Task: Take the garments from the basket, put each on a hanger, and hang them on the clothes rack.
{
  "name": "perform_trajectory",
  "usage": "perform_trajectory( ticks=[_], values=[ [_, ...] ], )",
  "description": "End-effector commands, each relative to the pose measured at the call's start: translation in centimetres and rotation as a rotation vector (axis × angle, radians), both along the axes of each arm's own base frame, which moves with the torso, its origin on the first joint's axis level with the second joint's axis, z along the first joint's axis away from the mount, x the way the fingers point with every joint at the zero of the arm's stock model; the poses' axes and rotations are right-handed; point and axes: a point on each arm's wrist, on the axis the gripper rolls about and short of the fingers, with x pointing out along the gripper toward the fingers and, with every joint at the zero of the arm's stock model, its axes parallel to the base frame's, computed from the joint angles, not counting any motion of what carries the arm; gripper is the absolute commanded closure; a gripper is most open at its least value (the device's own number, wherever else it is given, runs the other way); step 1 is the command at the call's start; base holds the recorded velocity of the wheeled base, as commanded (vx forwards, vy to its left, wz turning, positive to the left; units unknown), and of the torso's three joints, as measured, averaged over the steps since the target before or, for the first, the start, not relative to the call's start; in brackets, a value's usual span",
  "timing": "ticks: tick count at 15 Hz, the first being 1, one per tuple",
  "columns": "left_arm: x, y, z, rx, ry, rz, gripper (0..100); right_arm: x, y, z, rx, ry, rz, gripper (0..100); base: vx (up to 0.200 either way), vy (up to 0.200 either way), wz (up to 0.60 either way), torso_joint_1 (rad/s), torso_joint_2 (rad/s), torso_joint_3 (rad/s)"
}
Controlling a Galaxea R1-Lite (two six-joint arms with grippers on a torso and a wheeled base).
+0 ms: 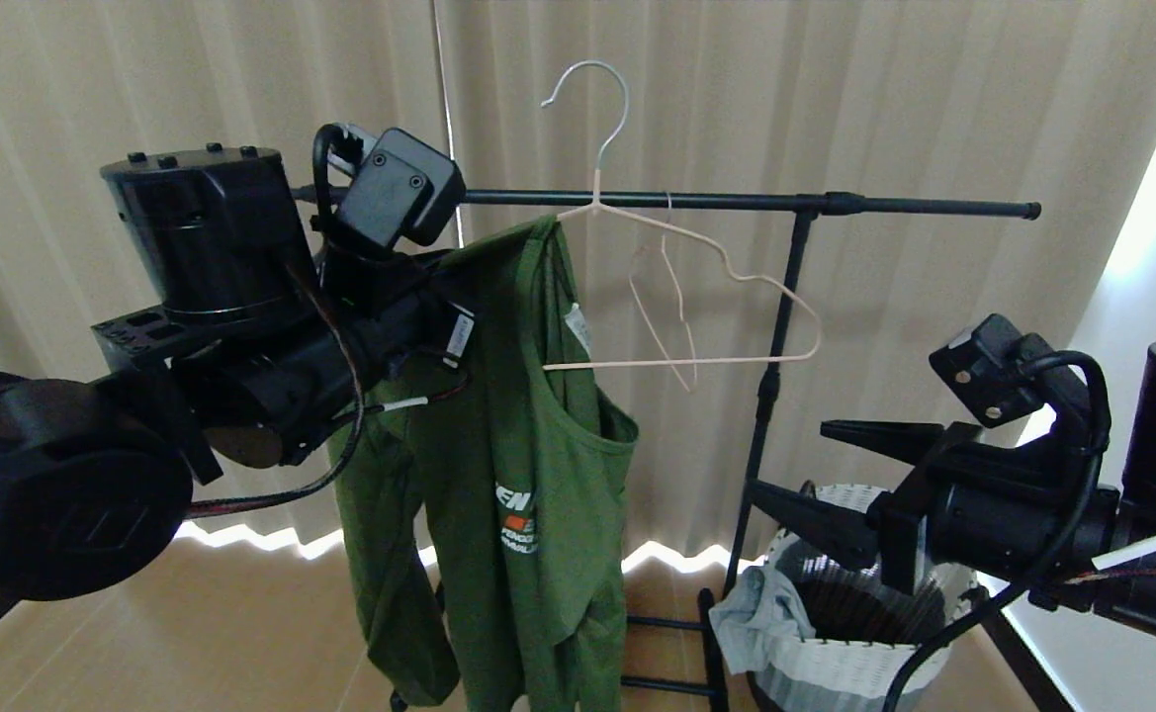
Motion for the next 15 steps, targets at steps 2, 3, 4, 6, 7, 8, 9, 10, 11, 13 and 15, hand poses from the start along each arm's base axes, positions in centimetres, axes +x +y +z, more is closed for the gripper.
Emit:
perform_trajectory(
  ticks=[2,3,4,6,7,8,9,10,11,13,15],
  values=[
    [-0.2,-0.9,0.7,-0.055,-0.007,-0.029,100,0.8,0.8,-0.8,-0.01,0.016,0.012,0,0.0,0.0,0.0,0.0,0.0,0.0],
    [-0.8,-1.5,1.2,-0.087,-0.015,-0.058,100,1.7,1.5,-1.3,0.003,-0.006,0.01,0,0.0,0.0,0.0,0.0,0.0,0.0],
    [-1.0,-1.7,1.5,-0.094,-0.024,-0.064,100,2.2,1.9,-1.5,0.017,-0.028,0.007,0,0.0,0.0,0.0,0.0,0.0,0.0],
    [-1.2,-2.0,2.2,-0.117,-0.056,-0.076,100,3.1,2.4,-1.7,0.037,-0.082,-0.03,0,0.0,0.0,0.0,0.0,0.0,0.0],
    [-1.4,-2.1,2.4,-0.12,-0.062,-0.084,100,3.5,2.6,-1.8,0.042,-0.096,-0.044,0,0.0,0.0,0.0,0.0,0.0,0.0],
    [-1.6,-2.3,2.6,-0.125,-0.065,-0.093,100,3.9,2.8,-2.1,0.046,-0.105,-0.054,0,0.0,0.0,0.0,0.0,0.0,0.0],
    [-1.9,-2.6,2.6,-0.125,-0.064,-0.106,100,4.3,3.1,-2.3,0.05,-0.113,-0.06,0,0.0,0.0,0.0,0.0,0.0,0.0],
    [-2.1,-2.8,2.7,-0.127,-0.066,-0.115,100,4.7,3.4,-2.6,0.055,-0.125,-0.065,0,0.0,0.0,0.0,0.0,0.0,0.0],
    [-2.3,-2.8,2.8,-0.128,-0.069,-0.119,100,5.1,3.6,-2.8,0.059,-0.133,-0.071,0,0.0,0.0,0.0,0.0,0.0,0.0],
    [-2.6,-2.9,2.8,-0.129,-0.069,-0.127,100,5.9,4.1,-3.2,0.058,-0.145,-0.093,0,0.0,0.0,0.0,0.0,0.0,0.0],
    [-2.7,-2.9,2.8,-0.129,-0.069,-0.132,100,6.5,4.3,-3.0,0.064,-0.156,-0.102,0,0.0,0.0,0.0,0.0,0.0,0.0]
  ],
)
